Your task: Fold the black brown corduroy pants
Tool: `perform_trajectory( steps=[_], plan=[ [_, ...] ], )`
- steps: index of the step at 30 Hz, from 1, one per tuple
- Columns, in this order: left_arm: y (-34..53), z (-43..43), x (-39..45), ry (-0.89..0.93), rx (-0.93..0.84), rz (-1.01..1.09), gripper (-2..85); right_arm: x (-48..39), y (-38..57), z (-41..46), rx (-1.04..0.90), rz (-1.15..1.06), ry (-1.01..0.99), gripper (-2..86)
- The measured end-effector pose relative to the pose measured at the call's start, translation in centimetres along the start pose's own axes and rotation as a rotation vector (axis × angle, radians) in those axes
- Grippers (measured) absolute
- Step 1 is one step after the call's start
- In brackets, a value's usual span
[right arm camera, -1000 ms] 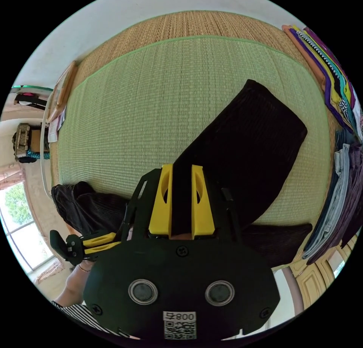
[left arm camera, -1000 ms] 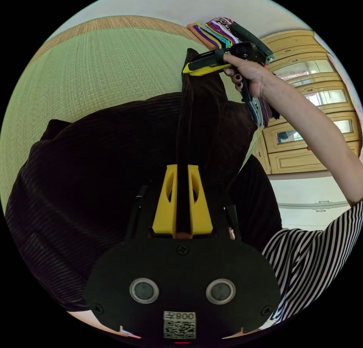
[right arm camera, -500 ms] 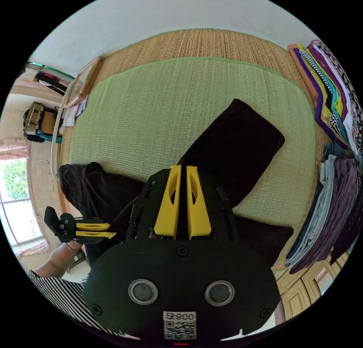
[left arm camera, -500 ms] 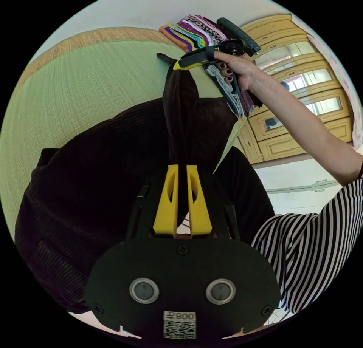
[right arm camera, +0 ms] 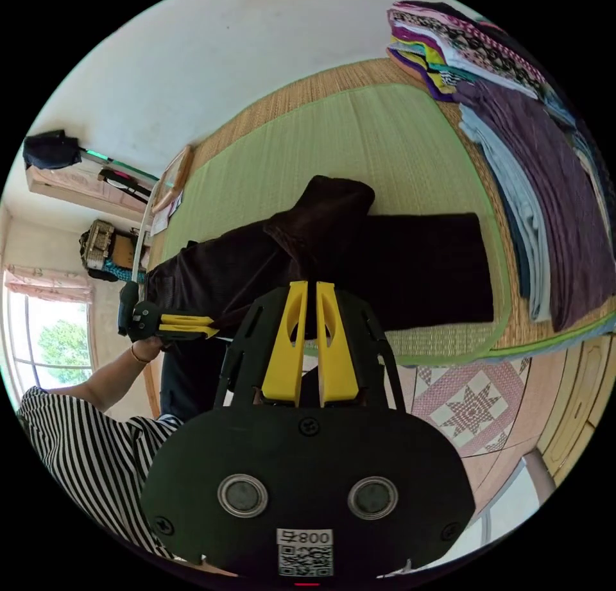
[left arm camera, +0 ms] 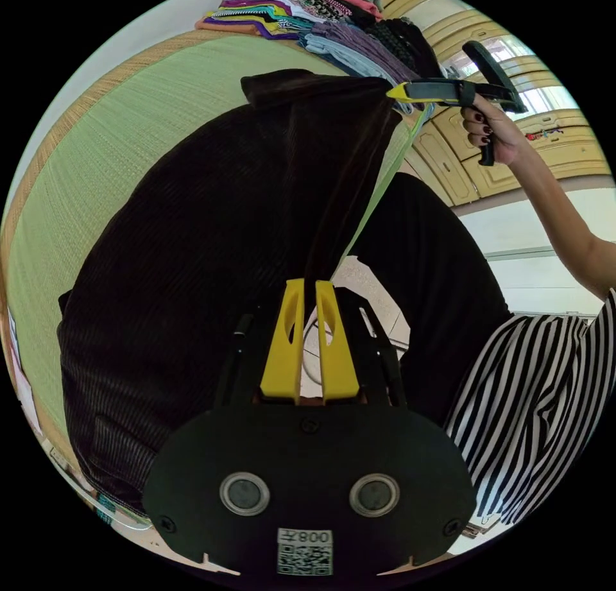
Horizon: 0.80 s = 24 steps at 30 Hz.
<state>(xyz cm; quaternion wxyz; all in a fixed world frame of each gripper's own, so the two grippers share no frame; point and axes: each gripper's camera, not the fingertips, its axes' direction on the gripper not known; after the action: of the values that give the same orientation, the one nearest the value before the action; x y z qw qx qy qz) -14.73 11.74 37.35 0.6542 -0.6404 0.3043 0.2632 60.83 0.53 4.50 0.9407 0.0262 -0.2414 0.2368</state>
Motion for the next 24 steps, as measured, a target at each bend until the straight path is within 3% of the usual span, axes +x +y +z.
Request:
perform_trajectory(
  steps=[9,18,24],
  plan=[
    [-3.9,-0.5,0.5,0.065,-0.013,-0.092,3.9,6.1,6.5,-1.4,0.031,0.084,-0.086,0.7],
    [-6.2,-4.8,0.6,0.219,0.135,-0.18,4.7,9.6,10.9,-1.8,0.053,0.121,-0.139,0.4],
    [-13.0,-6.8,0.2,0.274,0.248,-0.192,6.1,11.0,13.7,-2.6,0.078,0.127,-0.196,0.5]
  ],
)
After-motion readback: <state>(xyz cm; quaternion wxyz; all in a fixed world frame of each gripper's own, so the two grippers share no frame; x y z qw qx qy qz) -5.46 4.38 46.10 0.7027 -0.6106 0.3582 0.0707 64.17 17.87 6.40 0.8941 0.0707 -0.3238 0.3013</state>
